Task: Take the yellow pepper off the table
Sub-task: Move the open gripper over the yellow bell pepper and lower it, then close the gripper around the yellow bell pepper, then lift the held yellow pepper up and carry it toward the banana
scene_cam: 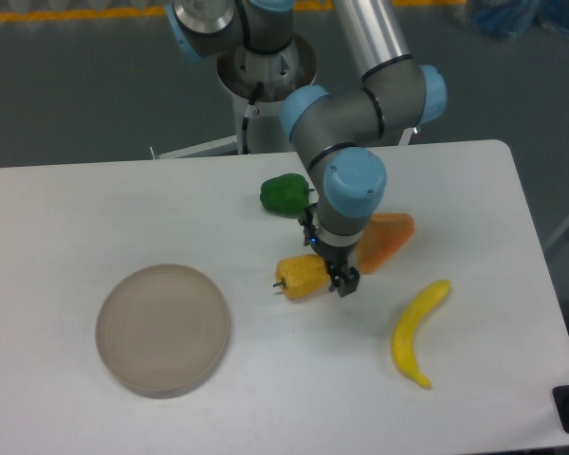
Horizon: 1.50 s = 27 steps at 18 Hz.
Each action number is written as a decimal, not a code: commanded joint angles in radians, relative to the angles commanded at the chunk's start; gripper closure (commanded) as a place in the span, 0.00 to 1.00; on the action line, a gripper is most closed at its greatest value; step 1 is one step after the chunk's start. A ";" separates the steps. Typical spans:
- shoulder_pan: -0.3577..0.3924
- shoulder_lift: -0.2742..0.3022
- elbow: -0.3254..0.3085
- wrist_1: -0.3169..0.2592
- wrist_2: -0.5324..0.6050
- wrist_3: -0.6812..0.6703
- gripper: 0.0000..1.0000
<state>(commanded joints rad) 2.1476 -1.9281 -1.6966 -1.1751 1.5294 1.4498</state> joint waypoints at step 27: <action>0.204 -0.101 0.284 -0.026 0.003 0.038 0.94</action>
<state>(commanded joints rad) 2.3514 -2.0294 -1.4128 -1.2011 1.5324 1.4877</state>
